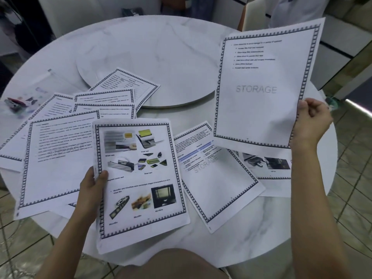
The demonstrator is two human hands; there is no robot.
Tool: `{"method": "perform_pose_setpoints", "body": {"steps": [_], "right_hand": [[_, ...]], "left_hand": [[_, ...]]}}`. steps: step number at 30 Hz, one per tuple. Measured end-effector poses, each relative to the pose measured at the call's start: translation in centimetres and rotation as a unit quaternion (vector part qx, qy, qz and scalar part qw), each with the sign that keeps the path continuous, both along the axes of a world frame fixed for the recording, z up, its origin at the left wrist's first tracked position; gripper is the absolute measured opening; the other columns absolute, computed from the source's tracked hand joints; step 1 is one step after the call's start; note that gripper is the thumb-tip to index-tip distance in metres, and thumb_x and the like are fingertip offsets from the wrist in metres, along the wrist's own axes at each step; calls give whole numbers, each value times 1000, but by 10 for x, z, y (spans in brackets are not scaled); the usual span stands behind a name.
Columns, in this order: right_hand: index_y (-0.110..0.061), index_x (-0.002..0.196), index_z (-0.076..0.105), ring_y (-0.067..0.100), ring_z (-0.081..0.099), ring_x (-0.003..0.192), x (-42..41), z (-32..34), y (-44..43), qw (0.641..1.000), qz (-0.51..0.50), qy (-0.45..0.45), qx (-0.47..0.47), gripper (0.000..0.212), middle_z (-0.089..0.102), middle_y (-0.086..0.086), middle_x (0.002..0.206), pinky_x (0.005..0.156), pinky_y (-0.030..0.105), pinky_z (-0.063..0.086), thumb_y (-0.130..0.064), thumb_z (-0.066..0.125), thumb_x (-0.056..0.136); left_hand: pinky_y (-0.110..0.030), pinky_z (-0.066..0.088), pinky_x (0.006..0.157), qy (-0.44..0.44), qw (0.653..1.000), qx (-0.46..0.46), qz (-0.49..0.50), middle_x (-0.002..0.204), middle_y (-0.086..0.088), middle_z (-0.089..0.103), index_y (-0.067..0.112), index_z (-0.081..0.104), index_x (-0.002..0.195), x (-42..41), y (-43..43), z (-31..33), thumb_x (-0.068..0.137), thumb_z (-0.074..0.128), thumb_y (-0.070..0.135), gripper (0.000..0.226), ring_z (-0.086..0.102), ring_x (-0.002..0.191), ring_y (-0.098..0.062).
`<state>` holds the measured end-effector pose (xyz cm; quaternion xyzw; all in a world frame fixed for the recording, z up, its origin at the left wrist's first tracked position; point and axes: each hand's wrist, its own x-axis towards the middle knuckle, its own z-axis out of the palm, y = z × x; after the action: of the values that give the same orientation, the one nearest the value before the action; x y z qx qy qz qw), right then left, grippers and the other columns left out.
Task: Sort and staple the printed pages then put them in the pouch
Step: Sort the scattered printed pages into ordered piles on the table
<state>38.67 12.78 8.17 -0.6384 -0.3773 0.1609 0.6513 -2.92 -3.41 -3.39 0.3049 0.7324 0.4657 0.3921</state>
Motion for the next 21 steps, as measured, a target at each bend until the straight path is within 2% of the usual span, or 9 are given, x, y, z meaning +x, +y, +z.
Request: {"method": "perform_pose_setpoints", "body": {"steps": [11,17,21], "right_hand": [[-27,78,56,-9,58,67,-12,-17,-6,995,63,82,-17,19,61,-8,80,76,11,47,-11,58,89],[-26,79,57,-6,58,69,-23,-27,-11,991,81,100,-36,19,61,-7,79,74,11,46,-10,58,89],[-25,79,56,-6,57,68,-30,-32,-15,990,84,105,-46,18,60,-7,80,70,8,45,-10,58,89]], "left_hand": [[-37,43,82,1,1000,13,1,107,-9,57,11,51,122,4,-3,11,98,41,17,26,55,94,-27],[-31,44,69,-4,1000,14,2,106,-11,57,8,50,124,4,-5,12,99,41,16,28,55,84,-21],[-31,44,70,-7,1000,12,3,106,-10,57,9,50,124,3,-5,12,99,41,17,28,56,84,-21]]}}
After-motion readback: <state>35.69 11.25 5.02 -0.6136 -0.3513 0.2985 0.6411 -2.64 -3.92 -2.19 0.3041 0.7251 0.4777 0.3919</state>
